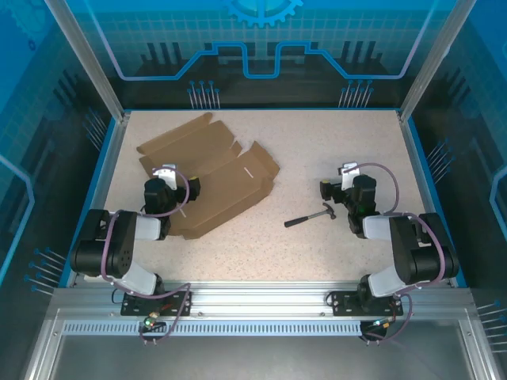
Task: Fold the paper box
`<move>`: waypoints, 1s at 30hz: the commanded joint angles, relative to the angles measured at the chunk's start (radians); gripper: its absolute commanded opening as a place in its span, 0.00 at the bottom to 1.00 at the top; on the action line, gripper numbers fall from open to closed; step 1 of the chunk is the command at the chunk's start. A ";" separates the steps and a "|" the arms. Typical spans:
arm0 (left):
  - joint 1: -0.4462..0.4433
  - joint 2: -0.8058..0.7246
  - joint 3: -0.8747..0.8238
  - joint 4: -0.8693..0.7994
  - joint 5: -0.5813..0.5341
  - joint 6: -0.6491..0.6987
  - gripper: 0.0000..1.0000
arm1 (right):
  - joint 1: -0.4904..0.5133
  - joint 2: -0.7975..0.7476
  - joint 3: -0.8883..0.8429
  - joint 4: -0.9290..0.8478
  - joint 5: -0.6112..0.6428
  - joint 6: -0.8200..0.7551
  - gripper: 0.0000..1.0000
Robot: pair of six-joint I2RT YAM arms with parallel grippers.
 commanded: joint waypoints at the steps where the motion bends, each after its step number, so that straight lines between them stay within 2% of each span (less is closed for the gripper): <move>1: 0.010 0.000 0.014 0.028 0.023 0.013 0.99 | -0.013 0.005 0.022 0.029 -0.009 0.015 1.00; 25: 0.010 0.002 0.015 0.028 0.024 0.011 0.99 | -0.014 0.006 0.023 0.029 -0.010 0.015 1.00; 30: 0.010 0.000 0.005 0.044 -0.004 0.001 0.99 | -0.013 0.005 0.022 0.029 -0.010 0.015 1.00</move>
